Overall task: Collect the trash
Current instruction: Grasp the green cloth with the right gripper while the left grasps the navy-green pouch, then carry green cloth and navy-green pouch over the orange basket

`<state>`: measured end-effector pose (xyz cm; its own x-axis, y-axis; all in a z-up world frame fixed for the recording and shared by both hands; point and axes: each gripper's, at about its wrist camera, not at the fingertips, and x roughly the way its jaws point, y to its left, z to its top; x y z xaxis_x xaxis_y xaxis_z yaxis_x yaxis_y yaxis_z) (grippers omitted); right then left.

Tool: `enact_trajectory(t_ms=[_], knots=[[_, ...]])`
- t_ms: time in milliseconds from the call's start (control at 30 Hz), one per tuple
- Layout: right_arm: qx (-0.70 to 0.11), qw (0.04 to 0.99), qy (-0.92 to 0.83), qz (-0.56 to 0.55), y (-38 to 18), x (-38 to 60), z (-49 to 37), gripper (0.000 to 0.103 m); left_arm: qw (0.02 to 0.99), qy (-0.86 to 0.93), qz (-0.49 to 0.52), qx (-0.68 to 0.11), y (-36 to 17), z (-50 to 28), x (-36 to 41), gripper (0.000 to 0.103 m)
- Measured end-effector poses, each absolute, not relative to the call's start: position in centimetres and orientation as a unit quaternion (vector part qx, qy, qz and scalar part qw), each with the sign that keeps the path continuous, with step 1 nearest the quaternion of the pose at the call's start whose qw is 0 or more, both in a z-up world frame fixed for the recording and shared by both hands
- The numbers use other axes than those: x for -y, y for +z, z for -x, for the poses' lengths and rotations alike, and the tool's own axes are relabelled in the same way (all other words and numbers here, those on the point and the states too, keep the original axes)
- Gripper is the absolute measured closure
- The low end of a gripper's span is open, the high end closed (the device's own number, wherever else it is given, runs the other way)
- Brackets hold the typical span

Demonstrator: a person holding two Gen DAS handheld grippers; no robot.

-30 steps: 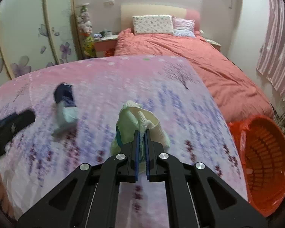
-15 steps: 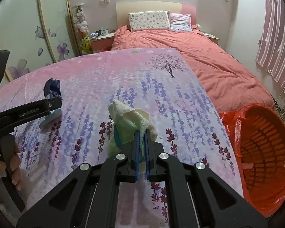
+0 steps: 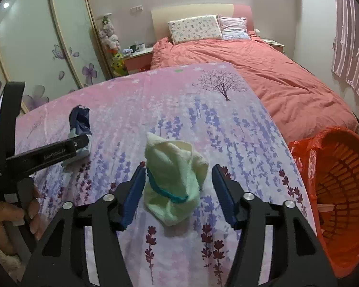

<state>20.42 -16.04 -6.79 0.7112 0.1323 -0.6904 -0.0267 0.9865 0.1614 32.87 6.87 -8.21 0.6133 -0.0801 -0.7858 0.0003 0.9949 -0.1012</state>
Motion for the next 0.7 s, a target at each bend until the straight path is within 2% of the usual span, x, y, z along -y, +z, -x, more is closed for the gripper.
enact_trajectory(t_ms=[100, 267, 300, 367, 400, 467, 700], knots=[[-0.380, 0.921, 0.042, -0.072, -6.8, 16.0, -20.8, 0.042, 0.897, -0.023, 0.046, -0.439, -8.2, -32.9, -7.0, 0.030], [-0.388, 0.918, 0.030, -0.074, -7.1, 15.7, -21.6, 0.042, 0.898, -0.029, 0.041, -0.437, -8.1, -33.0, -7.0, 0.039], [-0.394, 0.916, 0.028, -0.074, -7.3, 15.7, -21.9, 0.045, 0.899, -0.030, 0.041, -0.435, -8.1, -33.0, -7.0, 0.043], [-0.406, 0.911, 0.024, -0.072, -7.7, 15.7, -22.2, 0.072, 0.901, -0.032, 0.035, -0.432, -8.1, -33.0, -6.6, 0.058], [-0.411, 0.908, 0.020, -0.072, -7.9, 15.7, -22.3, 0.077, 0.901, -0.034, 0.032, -0.431, -8.1, -33.0, -6.5, 0.063], [-0.407, 0.910, 0.020, -0.081, -7.8, 16.2, -22.0, 0.093, 0.900, -0.047, 0.033, -0.432, -8.0, -32.9, -6.5, 0.065], [-0.382, 0.918, 0.024, -0.106, -5.8, 17.6, -20.2, 0.094, 0.911, -0.057, 0.030, -0.407, -6.0, -30.9, -7.1, 0.067]])
